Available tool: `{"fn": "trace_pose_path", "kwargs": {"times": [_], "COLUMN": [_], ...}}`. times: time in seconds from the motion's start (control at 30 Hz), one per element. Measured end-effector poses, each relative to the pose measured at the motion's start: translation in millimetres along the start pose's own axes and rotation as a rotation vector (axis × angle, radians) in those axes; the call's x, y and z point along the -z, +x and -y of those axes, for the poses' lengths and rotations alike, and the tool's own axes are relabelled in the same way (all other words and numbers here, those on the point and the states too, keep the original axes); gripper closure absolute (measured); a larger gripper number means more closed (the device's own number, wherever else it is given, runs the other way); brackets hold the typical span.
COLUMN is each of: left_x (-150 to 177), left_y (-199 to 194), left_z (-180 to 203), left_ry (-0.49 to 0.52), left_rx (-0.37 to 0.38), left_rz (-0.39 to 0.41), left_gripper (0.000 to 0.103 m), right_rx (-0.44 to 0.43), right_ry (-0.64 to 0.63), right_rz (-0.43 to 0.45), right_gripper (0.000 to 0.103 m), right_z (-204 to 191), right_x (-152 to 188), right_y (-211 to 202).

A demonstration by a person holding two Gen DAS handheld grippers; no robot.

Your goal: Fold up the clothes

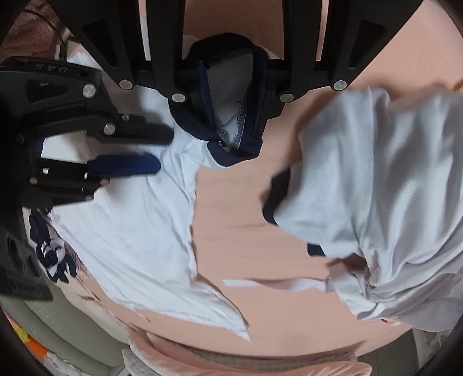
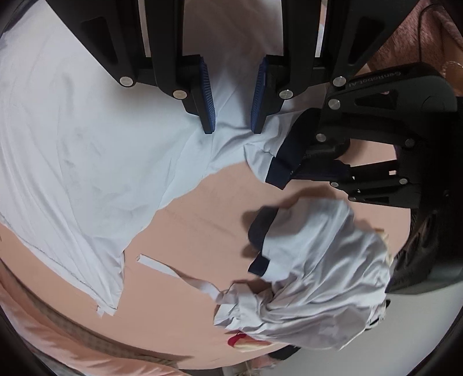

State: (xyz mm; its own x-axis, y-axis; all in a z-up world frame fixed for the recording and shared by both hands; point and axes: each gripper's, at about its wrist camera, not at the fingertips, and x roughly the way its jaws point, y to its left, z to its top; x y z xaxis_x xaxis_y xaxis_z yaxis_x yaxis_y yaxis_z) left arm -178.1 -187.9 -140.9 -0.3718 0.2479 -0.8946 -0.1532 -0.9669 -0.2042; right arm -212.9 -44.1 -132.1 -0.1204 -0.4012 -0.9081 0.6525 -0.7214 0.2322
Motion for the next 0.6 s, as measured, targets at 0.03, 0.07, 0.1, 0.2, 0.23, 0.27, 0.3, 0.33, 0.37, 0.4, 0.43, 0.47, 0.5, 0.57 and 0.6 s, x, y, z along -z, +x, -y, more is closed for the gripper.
{"fn": "trace_pose_path", "kwargs": {"times": [0.03,0.07,0.1,0.2,0.23,0.27,0.3,0.33,0.37,0.4,0.43,0.47,0.5,0.57,0.6], "left_x": [0,0,0,-1,0,0,3,6,8,9,11,11,10,13,16], "left_y": [1,2,3,4,3,0,-5,-10,-12,-14,-15,-15,-15,-14,-13], "left_z": [-2,-4,-6,-10,-13,-16,-19,-21,-23,-26,-25,-23,-20,-12,-6], "left_ry": [-0.014,-0.032,-0.041,-0.067,-0.084,-0.114,-0.144,-0.173,-0.188,-0.201,-0.189,-0.157,-0.123,-0.027,0.027], "left_rx": [0.018,0.026,0.028,0.018,0.002,-0.02,-0.035,-0.039,-0.041,-0.042,-0.038,-0.036,-0.035,0.004,0.037], "left_rz": [0.014,0.027,0.044,0.094,0.109,0.134,0.16,0.181,0.187,0.192,0.184,0.169,0.152,0.103,0.07], "left_gripper": [0.079,0.079,0.079,0.079,0.079,0.079,0.079,0.079,0.079,0.079,0.079,0.079,0.079,0.079,0.079], "right_rx": [-0.001,0.0,-0.003,-0.026,-0.029,-0.027,-0.023,-0.02,-0.011,0.004,0.026,0.049,0.073,0.103,0.117], "right_ry": [-0.003,-0.006,-0.005,0.012,0.017,0.015,0.011,0.007,0.001,-0.006,-0.004,0.0,0.005,-0.004,-0.01], "right_rz": [-0.007,-0.012,-0.011,0.001,0.003,0.003,0.002,0.001,0.001,0.007,0.029,0.055,0.082,0.082,0.078], "right_gripper": [0.078,0.078,0.078,0.076,0.076,0.076,0.076,0.076,0.076,0.076,0.076,0.076,0.076,0.076,0.076], "right_z": [0,0,0,3,4,4,3,2,1,0,-1,0,0,2,3], "right_x": [0,0,0,0,-1,-1,-1,-1,-1,-1,-3,-4,-5,-10,-13], "right_y": [3,5,6,6,6,5,4,4,3,1,-3,-7,-11,-10,-8]}}
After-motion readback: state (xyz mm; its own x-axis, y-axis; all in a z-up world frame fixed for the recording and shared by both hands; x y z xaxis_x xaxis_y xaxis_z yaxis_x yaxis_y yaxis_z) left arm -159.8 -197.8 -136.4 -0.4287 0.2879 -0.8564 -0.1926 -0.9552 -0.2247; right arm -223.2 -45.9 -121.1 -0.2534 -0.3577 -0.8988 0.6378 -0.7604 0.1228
